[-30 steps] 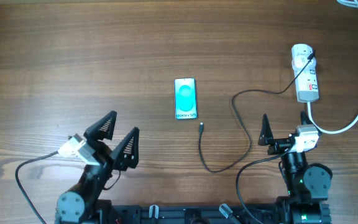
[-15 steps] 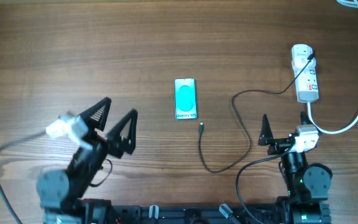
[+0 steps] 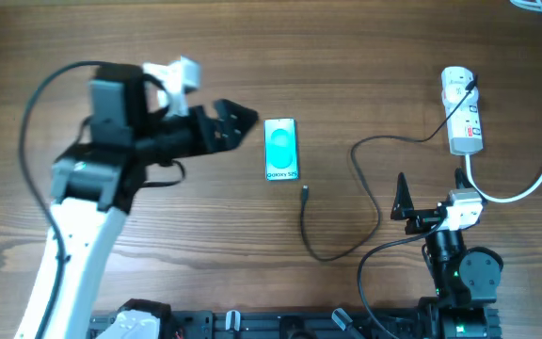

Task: Plug charger to phone and switch on socket
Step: 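Move the left gripper forward over the phone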

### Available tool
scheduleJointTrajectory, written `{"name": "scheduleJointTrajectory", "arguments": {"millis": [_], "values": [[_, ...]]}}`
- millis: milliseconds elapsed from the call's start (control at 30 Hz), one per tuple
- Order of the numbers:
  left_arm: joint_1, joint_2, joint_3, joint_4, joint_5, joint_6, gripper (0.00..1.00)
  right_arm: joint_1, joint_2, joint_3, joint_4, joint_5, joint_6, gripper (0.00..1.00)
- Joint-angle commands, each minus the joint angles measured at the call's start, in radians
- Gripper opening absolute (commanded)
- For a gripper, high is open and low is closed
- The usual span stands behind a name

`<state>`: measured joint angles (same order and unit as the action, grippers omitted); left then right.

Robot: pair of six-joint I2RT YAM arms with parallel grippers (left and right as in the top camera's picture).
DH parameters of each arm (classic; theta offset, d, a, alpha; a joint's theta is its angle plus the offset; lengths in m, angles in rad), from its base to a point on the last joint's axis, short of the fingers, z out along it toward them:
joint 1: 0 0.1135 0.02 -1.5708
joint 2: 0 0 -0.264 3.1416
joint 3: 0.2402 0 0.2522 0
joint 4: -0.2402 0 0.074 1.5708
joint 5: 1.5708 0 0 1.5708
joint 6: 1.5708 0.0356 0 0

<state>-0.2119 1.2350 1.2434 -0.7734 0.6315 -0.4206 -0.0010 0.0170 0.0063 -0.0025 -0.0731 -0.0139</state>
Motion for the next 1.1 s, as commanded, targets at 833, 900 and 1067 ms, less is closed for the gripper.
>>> {"name": "scheduleJointTrajectory", "arguments": {"millis": [833, 900, 1067], "values": [[-0.334, 0.863, 0.736, -0.482, -0.503, -0.062, 1.0, -0.004, -0.003, -0.001, 0.003, 0.013, -0.011, 1.0], [-0.337, 0.879, 0.735, -0.474, -0.507, -0.099, 1.0, -0.004, -0.003, -0.001, 0.003, 0.013, -0.011, 1.0], [-0.362, 0.949, 0.733, -0.475, -0.548, -0.116, 1.0, -0.004, -0.003, -0.001, 0.003, 0.013, -0.011, 1.0]]}}
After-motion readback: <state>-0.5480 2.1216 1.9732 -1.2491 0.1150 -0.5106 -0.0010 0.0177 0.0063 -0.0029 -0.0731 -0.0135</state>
